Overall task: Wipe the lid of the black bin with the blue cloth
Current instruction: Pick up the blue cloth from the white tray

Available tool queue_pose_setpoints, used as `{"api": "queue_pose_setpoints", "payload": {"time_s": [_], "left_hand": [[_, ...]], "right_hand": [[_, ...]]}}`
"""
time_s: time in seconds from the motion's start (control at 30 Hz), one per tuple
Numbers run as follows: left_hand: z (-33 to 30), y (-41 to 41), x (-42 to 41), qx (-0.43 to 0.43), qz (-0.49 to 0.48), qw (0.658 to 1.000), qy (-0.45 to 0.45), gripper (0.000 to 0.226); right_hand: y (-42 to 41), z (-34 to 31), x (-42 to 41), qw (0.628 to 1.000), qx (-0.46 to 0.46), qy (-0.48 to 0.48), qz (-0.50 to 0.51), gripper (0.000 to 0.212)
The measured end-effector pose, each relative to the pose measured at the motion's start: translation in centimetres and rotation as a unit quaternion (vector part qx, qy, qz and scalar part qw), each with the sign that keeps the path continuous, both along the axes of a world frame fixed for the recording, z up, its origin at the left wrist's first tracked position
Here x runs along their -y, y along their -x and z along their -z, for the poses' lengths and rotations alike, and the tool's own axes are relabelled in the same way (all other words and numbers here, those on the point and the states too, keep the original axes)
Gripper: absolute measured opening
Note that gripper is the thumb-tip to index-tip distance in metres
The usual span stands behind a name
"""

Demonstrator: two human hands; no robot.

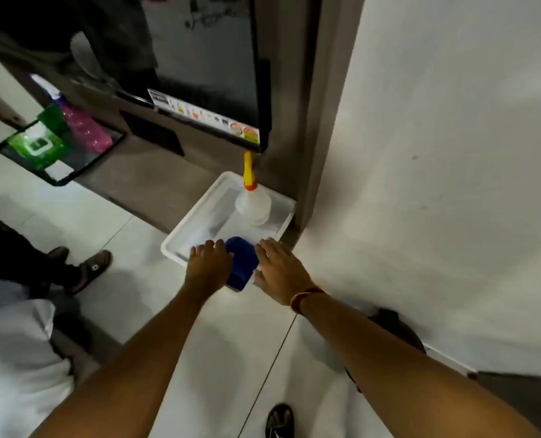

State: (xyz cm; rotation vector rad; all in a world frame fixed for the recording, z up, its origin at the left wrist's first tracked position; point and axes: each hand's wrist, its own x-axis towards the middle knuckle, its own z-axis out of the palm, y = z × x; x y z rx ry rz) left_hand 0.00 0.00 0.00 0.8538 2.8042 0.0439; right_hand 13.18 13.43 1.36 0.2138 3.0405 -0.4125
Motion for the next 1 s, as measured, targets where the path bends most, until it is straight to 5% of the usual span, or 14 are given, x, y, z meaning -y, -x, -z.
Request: {"api": "queue_pose_setpoints", "payload": {"time_s": [0.43, 0.6, 0.83, 1.0], "left_hand": [[5.9, 4.3, -1.2, 0.176, -0.083, 0.981, -0.002, 0.048], [3.0, 3.7, -2.4, 0.229, -0.188, 0.936, -0.189, 0.041], [-4.3, -2.6, -6.5, 0.076, -0.151, 0.892, -0.419, 0.032], [-6.4, -10.3, -12.6, 0.209, -0.070, 0.851, -0.477, 0.032]], "right_hand": [[2.9, 5.3, 1.2, 0.999, -0.001, 0.034, -0.016, 0.063], [2.8, 4.3, -0.1, 0.997, -0.035, 0.073, 0.008, 0.064], [0.7, 1.4, -2.6, 0.978, -0.157, 0.132, 0.030, 0.100], [-4.6, 1.0, -5.4, 0.945, -0.194, 0.190, 0.182, 0.096]]}}
